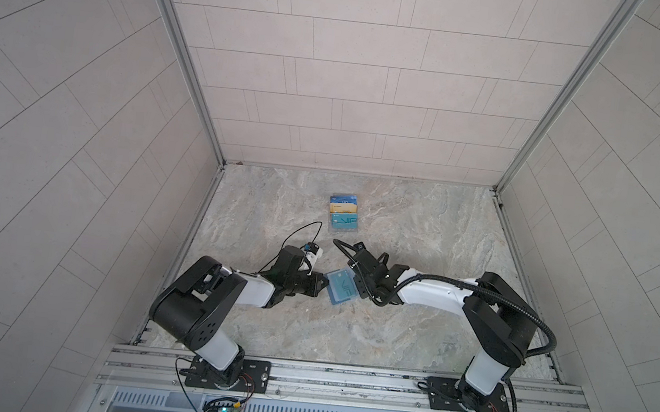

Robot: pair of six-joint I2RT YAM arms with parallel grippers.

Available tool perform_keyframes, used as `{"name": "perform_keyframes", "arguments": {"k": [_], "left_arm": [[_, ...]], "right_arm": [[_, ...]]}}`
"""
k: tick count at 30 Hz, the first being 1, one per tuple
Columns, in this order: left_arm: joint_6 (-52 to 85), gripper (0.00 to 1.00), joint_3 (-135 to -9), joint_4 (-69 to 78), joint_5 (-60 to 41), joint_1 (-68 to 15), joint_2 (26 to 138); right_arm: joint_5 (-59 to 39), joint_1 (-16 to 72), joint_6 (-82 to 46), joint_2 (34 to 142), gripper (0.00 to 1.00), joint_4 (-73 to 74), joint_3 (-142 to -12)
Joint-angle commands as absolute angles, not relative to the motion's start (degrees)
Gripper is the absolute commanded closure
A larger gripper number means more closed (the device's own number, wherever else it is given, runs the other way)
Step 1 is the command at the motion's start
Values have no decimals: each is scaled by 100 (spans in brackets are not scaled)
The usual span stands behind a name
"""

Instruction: Take the credit cards out of the card holder

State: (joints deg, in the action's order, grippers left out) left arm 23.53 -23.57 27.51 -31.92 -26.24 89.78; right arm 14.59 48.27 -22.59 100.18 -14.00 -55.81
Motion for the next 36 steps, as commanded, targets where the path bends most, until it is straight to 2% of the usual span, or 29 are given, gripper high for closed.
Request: {"name": "perform_keyframes", "arguments": {"k": [1,13,23,25,31,36], "left_arm": [[2250,100,-2467,2582,-3204,-2632,8903],[2253,100,-2487,2568,-3215,-2631,8912],[2249,100,-2519,2492,-3199,-2636,8868],[2257,100,-2523,2505,-3206,-2628,8872],[2285,100,-2523,2540,-3223,-2631,8865],[2261,100,-2488,2525,-3229,-2628,8752]], "right_arm": [[1573,4782,-2364,9744,57,-1580,-5488],[1563,4667,-2513,9533,60,-1756,-5351],[1775,4667,-2551,8947,62,-2034,-5254],[1739,4667,-2506,8882,61,-2110,-5285],[1036,4645,-2369,9106,49,-2360,-5572],[526,4404,-2689,9260,44,-2135,-5476]]}}
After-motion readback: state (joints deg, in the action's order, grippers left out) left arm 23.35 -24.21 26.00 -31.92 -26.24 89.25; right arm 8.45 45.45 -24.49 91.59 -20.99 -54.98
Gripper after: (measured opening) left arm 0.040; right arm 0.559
